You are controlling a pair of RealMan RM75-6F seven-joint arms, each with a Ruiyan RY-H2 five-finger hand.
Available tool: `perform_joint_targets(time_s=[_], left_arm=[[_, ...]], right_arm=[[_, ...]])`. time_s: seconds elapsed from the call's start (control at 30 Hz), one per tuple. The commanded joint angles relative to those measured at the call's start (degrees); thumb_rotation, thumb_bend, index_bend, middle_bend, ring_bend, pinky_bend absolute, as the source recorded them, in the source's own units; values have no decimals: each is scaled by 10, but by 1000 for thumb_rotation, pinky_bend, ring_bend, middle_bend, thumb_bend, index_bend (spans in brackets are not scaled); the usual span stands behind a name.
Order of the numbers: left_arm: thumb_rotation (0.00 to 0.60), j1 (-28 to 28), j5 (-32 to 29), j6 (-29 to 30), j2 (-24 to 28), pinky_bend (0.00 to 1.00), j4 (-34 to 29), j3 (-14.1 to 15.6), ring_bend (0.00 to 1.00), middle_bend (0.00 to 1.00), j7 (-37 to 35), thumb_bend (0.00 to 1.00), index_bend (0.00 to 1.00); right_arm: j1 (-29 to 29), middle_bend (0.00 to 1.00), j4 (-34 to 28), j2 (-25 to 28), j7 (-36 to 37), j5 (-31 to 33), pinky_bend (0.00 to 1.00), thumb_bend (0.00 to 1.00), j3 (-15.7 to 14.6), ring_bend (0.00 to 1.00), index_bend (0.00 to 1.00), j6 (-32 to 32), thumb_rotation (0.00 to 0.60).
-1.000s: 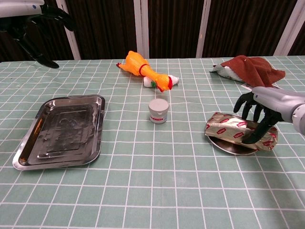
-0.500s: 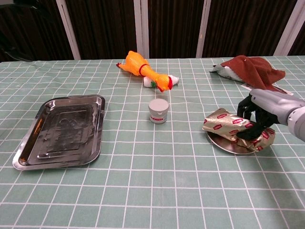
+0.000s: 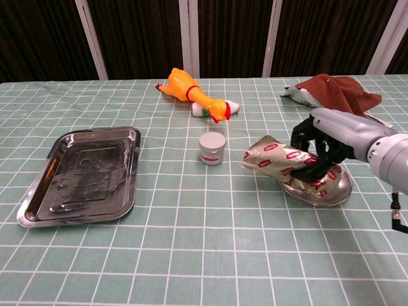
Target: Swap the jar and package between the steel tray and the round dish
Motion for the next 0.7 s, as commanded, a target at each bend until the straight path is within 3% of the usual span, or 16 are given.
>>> perform_joint_targets(time_s=[0.03, 0.27, 0.7], left_arm=[[600, 3, 0, -10, 6, 112, 4, 3, 9, 110, 1, 114, 225], [600, 14, 0, -13, 1, 110, 16, 4, 8, 109, -3, 116, 225], [600, 25, 30, -14, -3, 110, 36, 2, 8, 108, -18, 121, 225]], right_arm=[[9, 657, -31, -7, 7, -13, 238, 485, 4, 696, 668, -3, 600], [30, 657, -48, -56, -9, -33, 238, 484, -6, 696, 668, -4, 600], [63, 655, 55, -153, -35, -43, 201, 484, -2, 644, 669, -4, 600]])
